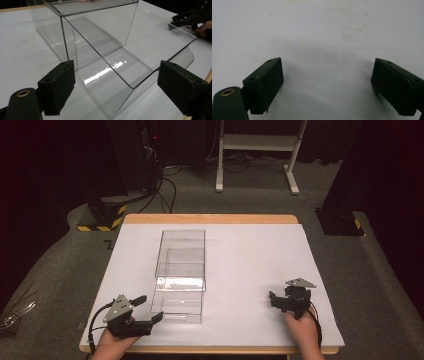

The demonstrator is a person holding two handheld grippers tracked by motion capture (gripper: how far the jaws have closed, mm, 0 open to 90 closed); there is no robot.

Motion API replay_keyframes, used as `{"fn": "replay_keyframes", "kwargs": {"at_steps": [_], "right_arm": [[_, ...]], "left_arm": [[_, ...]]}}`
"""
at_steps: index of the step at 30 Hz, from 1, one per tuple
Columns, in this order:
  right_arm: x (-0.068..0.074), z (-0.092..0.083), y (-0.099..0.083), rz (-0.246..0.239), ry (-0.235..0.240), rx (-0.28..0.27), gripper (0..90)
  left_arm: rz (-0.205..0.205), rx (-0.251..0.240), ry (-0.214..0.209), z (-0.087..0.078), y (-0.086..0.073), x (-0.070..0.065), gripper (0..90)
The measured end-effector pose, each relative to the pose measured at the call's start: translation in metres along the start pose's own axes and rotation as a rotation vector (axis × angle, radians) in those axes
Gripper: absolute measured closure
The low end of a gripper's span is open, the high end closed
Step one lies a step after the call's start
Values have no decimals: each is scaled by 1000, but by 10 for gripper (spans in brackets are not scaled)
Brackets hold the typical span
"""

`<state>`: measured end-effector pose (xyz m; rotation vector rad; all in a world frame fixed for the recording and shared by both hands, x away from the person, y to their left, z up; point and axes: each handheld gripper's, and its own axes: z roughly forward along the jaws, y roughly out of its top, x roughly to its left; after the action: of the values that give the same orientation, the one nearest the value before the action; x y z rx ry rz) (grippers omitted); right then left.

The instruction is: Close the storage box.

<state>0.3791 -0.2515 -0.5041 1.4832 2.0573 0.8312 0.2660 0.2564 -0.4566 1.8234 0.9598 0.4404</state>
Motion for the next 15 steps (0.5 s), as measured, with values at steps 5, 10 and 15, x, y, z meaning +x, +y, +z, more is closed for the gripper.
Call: {"fn": "replay_keyframes", "kwargs": {"at_steps": [5, 10, 15], "right_arm": [[0, 0, 0, 0, 0, 0, 108], [0, 0, 0, 0, 0, 0, 108], [0, 0, 0, -1, 0, 0, 108]], "left_arm": [[14, 25, -32, 1, -5, 1, 159], [24, 49, -31, 3, -8, 3, 191], [31, 64, -18, 8, -10, 2, 214]]}}
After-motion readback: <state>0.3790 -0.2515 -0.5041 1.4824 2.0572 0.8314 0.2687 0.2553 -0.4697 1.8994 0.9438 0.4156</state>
